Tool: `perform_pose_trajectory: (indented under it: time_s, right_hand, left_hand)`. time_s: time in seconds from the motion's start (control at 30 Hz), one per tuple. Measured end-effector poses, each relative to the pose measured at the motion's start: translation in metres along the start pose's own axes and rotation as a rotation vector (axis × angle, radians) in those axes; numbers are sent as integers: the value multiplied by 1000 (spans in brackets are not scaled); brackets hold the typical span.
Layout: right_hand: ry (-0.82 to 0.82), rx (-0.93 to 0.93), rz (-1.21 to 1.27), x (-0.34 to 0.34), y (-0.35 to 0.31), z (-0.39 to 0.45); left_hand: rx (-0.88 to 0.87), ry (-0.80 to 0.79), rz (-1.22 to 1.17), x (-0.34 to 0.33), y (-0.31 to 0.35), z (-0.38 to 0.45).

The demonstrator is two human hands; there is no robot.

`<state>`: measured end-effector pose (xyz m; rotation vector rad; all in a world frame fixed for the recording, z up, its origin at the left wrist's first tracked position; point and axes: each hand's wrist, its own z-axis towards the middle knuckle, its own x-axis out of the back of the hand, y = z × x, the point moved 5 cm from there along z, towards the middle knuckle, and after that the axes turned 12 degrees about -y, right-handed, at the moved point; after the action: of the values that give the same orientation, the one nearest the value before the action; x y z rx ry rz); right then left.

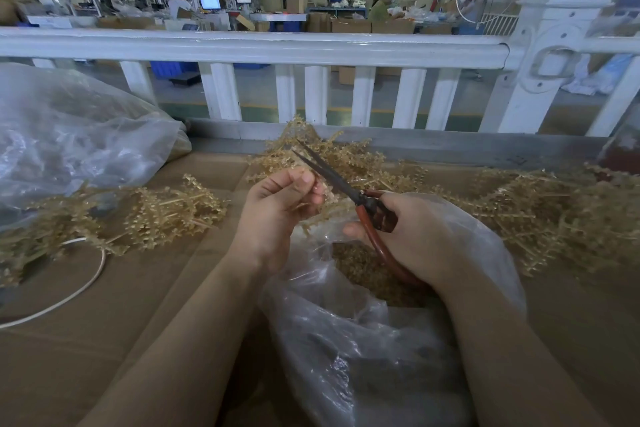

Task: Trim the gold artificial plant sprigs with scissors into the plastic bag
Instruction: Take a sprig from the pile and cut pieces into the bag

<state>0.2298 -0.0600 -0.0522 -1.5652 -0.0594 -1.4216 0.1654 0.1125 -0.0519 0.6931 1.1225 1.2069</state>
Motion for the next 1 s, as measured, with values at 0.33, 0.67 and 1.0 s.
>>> perform_pose_trajectory:
  time_s: [0.33,0.67,1.0]
  right_hand:
    - [-15,-18,-165,8,-7,-5]
    - [58,1,-125,4,-2,0]
    - [66,41,-157,5,-2,0]
  left_hand:
    - [-45,-62,171,-5,1,-1]
    - [-6,-96,97,-8,-2,0]
    - [-31,-97,130,-4,-1,-1]
